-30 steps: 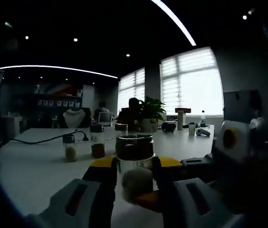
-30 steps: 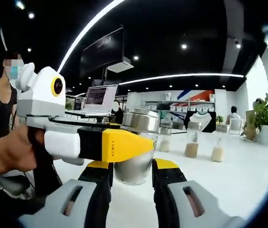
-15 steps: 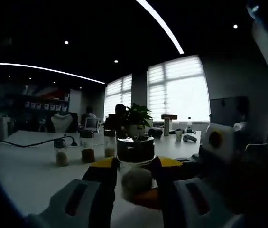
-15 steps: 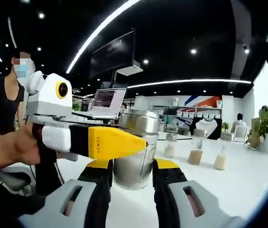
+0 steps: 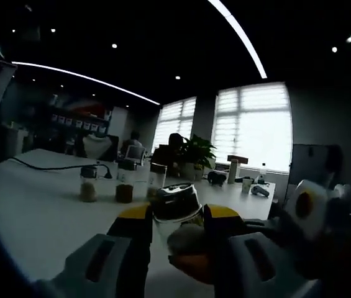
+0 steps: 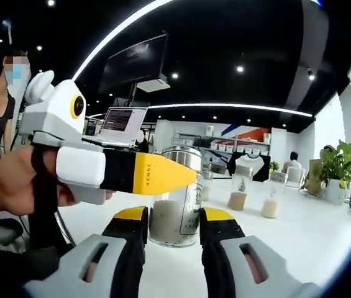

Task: Rotate the seasoning bottle until the label or dispensing opening points toward the visible target arrow and the bottle remains upright within the marked orientation range

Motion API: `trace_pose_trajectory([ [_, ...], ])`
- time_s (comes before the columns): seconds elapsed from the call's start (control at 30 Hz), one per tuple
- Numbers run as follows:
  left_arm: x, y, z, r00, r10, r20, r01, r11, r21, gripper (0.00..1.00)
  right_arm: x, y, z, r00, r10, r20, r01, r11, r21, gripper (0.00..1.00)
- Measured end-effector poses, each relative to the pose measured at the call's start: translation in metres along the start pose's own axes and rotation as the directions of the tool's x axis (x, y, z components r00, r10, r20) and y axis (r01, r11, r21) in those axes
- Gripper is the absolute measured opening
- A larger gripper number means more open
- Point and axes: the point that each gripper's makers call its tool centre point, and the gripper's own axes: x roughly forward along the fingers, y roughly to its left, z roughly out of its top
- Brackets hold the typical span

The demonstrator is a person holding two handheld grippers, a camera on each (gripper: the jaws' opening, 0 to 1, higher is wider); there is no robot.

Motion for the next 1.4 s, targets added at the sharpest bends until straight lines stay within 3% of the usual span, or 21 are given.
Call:
trace_pose_trajectory([
  [0.07, 0.002, 0.002, 0.001, 1.000, 0.010, 0.007, -0.009, 0.997, -0.072, 0.35, -0.001, -0.001, 0.003, 1.000, -0.025, 0.013, 0.026, 0.999, -0.046, 0.31],
  [0.13, 0.003, 0.004, 0.000, 1.000, 0.018, 0.007, -0.017, 0.996, -0.089, 0.36, -0.001, 0.001, 0.004, 0.999, -0.027, 0.021, 0.028, 0.998, -0.055, 0.31],
  [0.4, 0.002, 0.006, -0.003, 1.000, 0.013, 0.024, -0.009, 0.986, -0.164, 0.37, -0.001, 0.002, 0.007, 0.999, -0.026, 0.038, 0.034, 0.973, -0.227, 0.31],
  [0.47, 0.002, 0.005, -0.002, 0.999, 0.007, 0.038, -0.002, 0.991, -0.135, 0.36, -0.001, 0.002, 0.006, 0.999, -0.012, 0.037, 0.020, 0.976, -0.216, 0.32],
  [0.5, 0.002, 0.006, -0.004, 1.000, 0.008, 0.022, -0.006, 0.998, -0.067, 0.36, 0.001, 0.008, 0.003, 0.998, 0.063, 0.028, -0.059, 0.990, -0.125, 0.32],
  [0.57, 0.001, 0.003, -0.004, 1.000, -0.013, 0.000, 0.013, 1.000, 0.029, 0.35, 0.001, 0.007, 0.005, 0.995, 0.095, 0.041, -0.089, 0.988, -0.127, 0.33],
  [0.7, -0.007, 0.004, 0.003, 0.997, -0.071, 0.022, 0.072, 0.997, -0.022, 0.35, 0.002, 0.015, 0.011, 0.978, 0.195, 0.079, -0.189, 0.979, -0.072, 0.34],
  [0.77, -0.010, 0.000, 0.004, 0.992, -0.122, 0.034, 0.123, 0.991, -0.044, 0.35, 0.001, 0.018, 0.011, 0.964, 0.248, 0.091, -0.254, 0.966, 0.055, 0.34],
  [0.83, -0.012, -0.004, 0.006, 0.987, -0.151, 0.048, 0.153, 0.988, -0.031, 0.34, 0.001, 0.020, 0.010, 0.959, 0.268, 0.088, -0.276, 0.956, 0.098, 0.34],
  [0.9, -0.016, -0.011, 0.009, 0.978, -0.204, 0.052, 0.203, 0.979, 0.033, 0.34, 0.001, 0.022, 0.008, 0.956, 0.282, 0.078, -0.289, 0.950, 0.114, 0.33],
  [1.07, -0.022, -0.020, 0.012, 0.965, -0.257, 0.056, 0.253, 0.965, 0.070, 0.34, 0.001, 0.028, 0.008, 0.948, 0.312, 0.058, -0.317, 0.934, 0.162, 0.33],
  [1.13, -0.021, -0.023, 0.014, 0.960, -0.270, 0.070, 0.267, 0.963, 0.045, 0.34, 0.001, 0.029, 0.007, 0.950, 0.306, 0.054, -0.311, 0.935, 0.169, 0.32],
  [1.17, -0.020, -0.025, 0.015, 0.957, -0.277, 0.082, 0.278, 0.960, -0.003, 0.34, 0.000, 0.024, 0.006, 0.964, 0.263, 0.034, -0.265, 0.956, 0.126, 0.32],
  [1.23, -0.019, -0.024, 0.016, 0.960, -0.265, 0.090, 0.266, 0.964, 0.002, 0.35, 0.000, 0.022, 0.008, 0.974, 0.224, 0.030, -0.226, 0.971, 0.074, 0.32],
  [1.33, -0.013, -0.023, 0.014, 0.974, -0.211, 0.084, 0.215, 0.976, -0.043, 0.35, 0.000, 0.014, 0.006, 0.993, 0.117, -0.008, -0.117, 0.992, 0.055, 0.32],
  [1.4, -0.009, -0.018, 0.007, 0.988, -0.146, 0.044, 0.149, 0.987, -0.064, 0.36, 0.001, 0.011, 0.000, 0.997, 0.058, -0.047, -0.058, 0.998, 0.003, 0.32],
])
